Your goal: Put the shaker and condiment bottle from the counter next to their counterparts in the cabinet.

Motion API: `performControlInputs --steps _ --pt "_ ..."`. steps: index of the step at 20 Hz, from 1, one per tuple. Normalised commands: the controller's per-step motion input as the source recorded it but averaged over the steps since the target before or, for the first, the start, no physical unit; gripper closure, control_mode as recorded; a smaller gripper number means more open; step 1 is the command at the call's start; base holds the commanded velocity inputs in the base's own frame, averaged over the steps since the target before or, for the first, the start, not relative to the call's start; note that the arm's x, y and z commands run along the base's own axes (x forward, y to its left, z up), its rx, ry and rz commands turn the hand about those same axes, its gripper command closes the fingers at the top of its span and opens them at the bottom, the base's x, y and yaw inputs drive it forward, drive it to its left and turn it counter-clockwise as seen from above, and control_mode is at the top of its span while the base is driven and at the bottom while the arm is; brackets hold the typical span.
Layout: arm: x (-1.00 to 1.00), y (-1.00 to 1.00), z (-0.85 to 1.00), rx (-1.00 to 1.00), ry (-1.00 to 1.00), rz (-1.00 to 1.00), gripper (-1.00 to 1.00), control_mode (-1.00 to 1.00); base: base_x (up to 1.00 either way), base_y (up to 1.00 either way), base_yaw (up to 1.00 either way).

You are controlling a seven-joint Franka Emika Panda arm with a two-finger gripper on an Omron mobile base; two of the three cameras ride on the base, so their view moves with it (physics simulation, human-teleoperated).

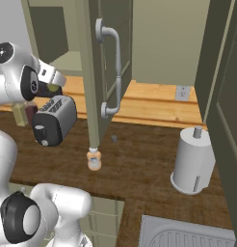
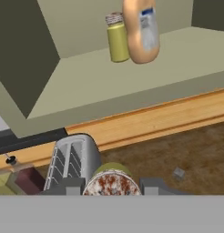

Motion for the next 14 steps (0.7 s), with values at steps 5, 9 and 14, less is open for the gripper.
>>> performControlInputs --steps 5,9,14 --pt "0.00 0.00 0.30 0.00 0.00 0.00 1.00 -1.00 0.00 0.00 0.00" --pt "0.00 0.00 0.37 0.00 0.00 0.00 1.00 -1.00 0.00 0.00 0.00" --pt "0.00 -0.14 0.20 0.00 0.00 0.00 1.00 -1.00 0.00 0.00 0.00"
